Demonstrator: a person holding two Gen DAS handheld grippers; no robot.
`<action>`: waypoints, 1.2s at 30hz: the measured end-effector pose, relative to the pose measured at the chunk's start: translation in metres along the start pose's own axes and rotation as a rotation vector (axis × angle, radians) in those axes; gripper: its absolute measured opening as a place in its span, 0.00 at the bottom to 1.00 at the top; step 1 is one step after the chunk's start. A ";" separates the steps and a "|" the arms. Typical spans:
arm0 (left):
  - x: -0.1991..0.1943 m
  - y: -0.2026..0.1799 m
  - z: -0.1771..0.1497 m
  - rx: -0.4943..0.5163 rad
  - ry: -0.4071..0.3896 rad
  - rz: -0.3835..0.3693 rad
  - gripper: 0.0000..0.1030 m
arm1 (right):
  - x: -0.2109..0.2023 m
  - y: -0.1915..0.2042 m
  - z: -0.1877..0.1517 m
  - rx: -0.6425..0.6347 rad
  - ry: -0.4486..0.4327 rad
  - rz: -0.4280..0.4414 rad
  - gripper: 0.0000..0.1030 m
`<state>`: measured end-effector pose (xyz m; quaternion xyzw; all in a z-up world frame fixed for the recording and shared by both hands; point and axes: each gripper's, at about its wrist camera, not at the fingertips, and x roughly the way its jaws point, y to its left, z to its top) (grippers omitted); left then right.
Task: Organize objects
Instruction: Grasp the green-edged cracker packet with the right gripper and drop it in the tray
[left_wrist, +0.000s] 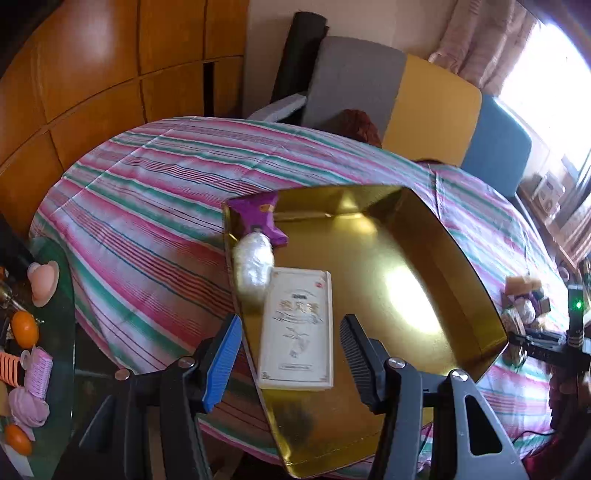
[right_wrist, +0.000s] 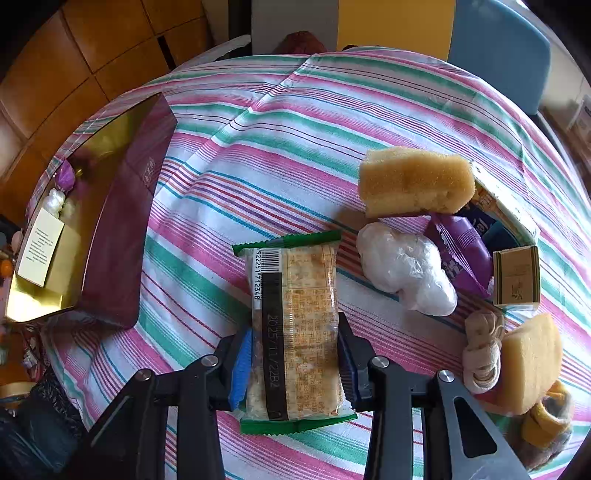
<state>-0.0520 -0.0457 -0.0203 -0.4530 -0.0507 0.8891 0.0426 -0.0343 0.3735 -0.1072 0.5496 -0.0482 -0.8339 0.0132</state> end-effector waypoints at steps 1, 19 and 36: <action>-0.001 0.004 0.001 -0.011 -0.008 0.003 0.55 | -0.001 -0.001 0.000 0.017 0.008 -0.002 0.39; -0.007 0.036 -0.001 -0.070 -0.048 -0.050 0.55 | -0.043 0.197 0.041 -0.102 -0.102 0.203 0.39; 0.001 0.047 -0.012 -0.088 -0.021 -0.060 0.55 | 0.029 0.274 0.025 -0.139 0.056 0.206 0.41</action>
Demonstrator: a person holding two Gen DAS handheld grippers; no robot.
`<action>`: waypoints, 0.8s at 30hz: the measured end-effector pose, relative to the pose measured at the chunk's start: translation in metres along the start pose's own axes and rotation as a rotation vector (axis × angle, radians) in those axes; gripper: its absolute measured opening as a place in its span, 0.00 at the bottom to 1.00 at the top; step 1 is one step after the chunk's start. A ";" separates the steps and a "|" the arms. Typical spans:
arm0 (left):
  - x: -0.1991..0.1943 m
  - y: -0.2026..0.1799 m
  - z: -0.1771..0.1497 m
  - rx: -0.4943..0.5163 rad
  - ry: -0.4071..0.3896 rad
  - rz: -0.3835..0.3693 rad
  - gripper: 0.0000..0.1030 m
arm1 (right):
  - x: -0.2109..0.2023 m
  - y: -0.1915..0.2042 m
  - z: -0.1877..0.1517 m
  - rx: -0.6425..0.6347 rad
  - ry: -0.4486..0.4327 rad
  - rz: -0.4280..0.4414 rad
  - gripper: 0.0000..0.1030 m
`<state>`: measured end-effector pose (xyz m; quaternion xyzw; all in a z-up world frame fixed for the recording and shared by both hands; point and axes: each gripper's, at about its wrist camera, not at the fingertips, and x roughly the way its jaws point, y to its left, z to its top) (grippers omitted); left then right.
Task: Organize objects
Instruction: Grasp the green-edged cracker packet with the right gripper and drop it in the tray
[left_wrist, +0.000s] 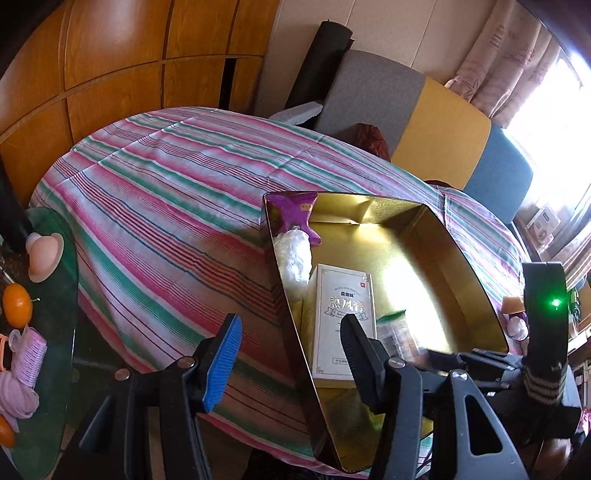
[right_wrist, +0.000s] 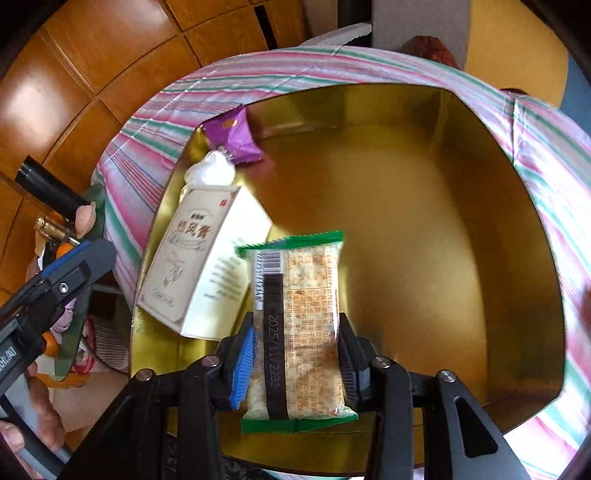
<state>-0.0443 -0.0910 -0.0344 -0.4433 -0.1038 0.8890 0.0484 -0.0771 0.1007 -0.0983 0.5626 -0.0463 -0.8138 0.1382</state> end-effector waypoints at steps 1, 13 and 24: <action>-0.001 0.000 0.000 0.003 -0.002 0.000 0.55 | 0.001 0.003 -0.002 0.001 0.004 0.021 0.41; -0.010 -0.010 0.003 0.051 -0.042 0.020 0.55 | -0.004 0.008 -0.021 0.007 -0.005 0.164 0.54; -0.012 -0.020 0.000 0.089 -0.041 0.022 0.55 | -0.049 -0.005 -0.020 0.017 -0.170 0.105 0.90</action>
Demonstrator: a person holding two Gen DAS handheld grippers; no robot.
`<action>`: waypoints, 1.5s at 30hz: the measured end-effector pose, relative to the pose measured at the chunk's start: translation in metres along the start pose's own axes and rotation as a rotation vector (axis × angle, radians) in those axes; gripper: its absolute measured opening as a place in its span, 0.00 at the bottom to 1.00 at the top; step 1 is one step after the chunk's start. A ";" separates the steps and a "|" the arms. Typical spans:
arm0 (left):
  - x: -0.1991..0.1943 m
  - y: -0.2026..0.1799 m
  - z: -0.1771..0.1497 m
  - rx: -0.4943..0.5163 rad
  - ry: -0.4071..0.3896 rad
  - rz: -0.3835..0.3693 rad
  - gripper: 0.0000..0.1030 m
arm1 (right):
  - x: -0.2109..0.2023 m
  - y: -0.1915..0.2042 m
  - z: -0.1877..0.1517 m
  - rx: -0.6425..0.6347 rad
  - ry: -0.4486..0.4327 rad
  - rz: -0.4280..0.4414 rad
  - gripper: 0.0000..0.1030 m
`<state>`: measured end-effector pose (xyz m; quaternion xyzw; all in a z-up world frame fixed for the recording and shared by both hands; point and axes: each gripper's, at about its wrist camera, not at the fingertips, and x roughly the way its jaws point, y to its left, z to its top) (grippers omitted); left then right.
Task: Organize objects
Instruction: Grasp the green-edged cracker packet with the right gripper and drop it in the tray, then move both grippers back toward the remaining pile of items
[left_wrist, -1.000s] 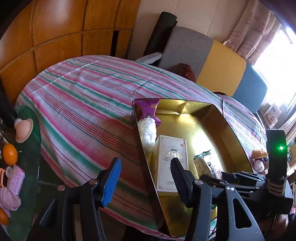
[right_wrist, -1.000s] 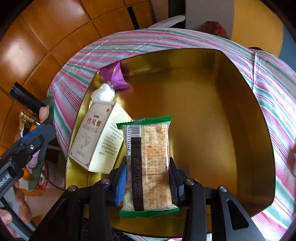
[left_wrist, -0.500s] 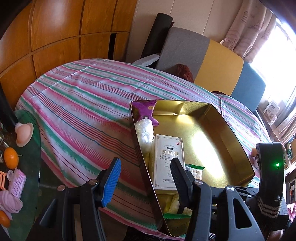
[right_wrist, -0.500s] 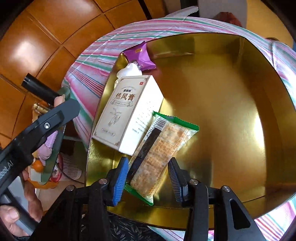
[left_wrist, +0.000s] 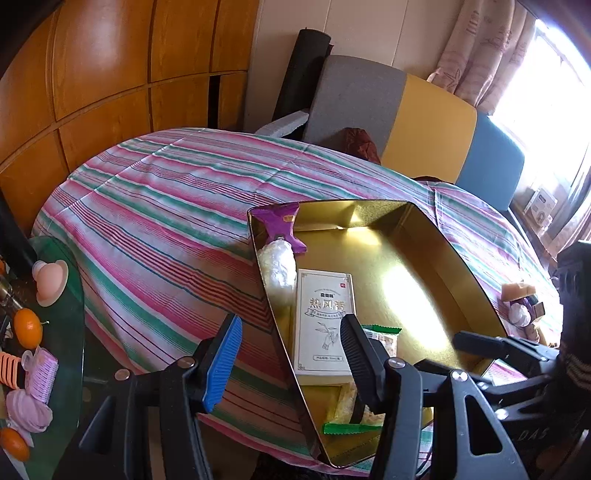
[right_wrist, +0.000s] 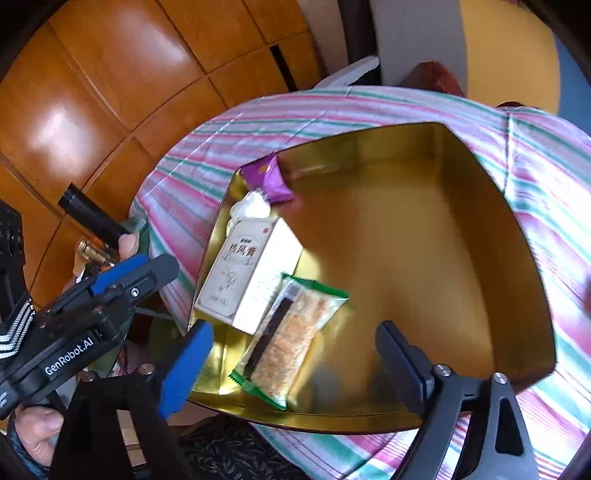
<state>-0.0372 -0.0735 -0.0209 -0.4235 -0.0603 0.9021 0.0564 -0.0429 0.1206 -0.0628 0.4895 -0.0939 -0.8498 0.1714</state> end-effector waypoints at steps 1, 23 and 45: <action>0.000 -0.001 0.000 0.004 0.001 0.000 0.55 | -0.002 -0.001 0.001 0.004 -0.006 -0.008 0.91; 0.007 -0.027 -0.006 0.077 0.041 -0.003 0.58 | -0.094 -0.126 -0.013 0.209 -0.160 -0.234 1.00; 0.012 -0.004 0.004 -0.016 0.071 0.063 0.59 | -0.205 -0.326 -0.073 0.636 -0.392 -0.594 1.00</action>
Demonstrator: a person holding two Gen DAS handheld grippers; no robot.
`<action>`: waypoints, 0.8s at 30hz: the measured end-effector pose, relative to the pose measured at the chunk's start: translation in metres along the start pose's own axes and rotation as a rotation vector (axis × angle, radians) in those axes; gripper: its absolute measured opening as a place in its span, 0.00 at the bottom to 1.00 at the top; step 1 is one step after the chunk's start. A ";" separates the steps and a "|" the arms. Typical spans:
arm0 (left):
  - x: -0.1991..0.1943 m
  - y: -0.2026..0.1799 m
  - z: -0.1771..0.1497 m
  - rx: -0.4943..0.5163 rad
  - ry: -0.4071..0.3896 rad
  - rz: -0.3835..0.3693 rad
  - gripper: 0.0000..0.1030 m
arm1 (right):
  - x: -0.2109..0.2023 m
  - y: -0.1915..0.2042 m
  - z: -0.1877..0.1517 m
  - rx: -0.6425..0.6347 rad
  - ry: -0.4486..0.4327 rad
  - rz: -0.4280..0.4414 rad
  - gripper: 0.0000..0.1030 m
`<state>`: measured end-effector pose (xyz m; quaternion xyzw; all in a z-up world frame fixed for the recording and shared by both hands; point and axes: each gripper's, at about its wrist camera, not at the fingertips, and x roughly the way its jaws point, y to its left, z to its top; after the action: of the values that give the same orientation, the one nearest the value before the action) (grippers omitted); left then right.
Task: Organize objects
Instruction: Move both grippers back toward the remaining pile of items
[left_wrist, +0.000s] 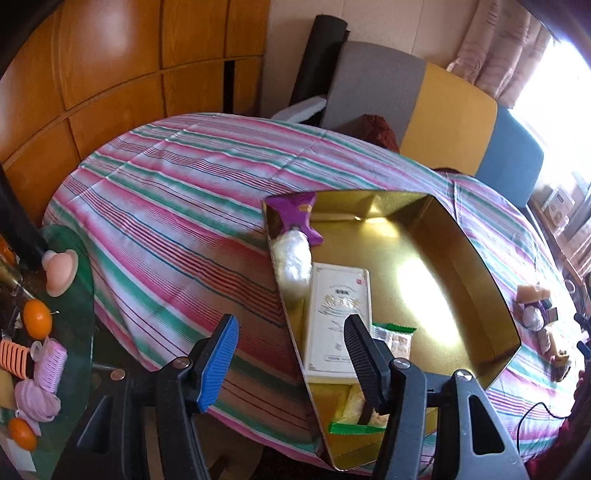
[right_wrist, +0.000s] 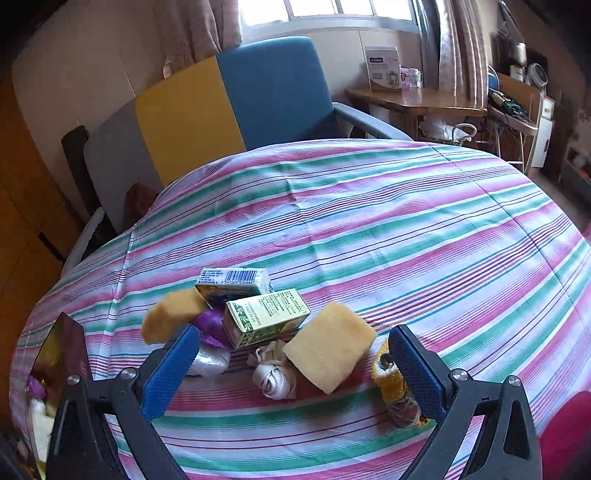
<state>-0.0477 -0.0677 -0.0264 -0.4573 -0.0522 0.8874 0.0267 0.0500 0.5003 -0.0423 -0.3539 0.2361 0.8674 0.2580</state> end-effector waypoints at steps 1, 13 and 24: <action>0.000 -0.005 -0.001 0.016 0.000 -0.003 0.59 | 0.000 0.000 -0.001 0.006 0.001 0.012 1.00; -0.001 -0.081 -0.009 0.236 -0.003 -0.035 0.60 | -0.002 -0.007 -0.002 0.045 0.003 0.017 1.00; -0.002 -0.138 -0.010 0.371 -0.012 -0.105 0.60 | -0.004 -0.021 0.001 0.116 0.001 0.043 1.00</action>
<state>-0.0385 0.0695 -0.0144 -0.4359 0.0883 0.8819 0.1565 0.0648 0.5153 -0.0435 -0.3339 0.2937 0.8574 0.2592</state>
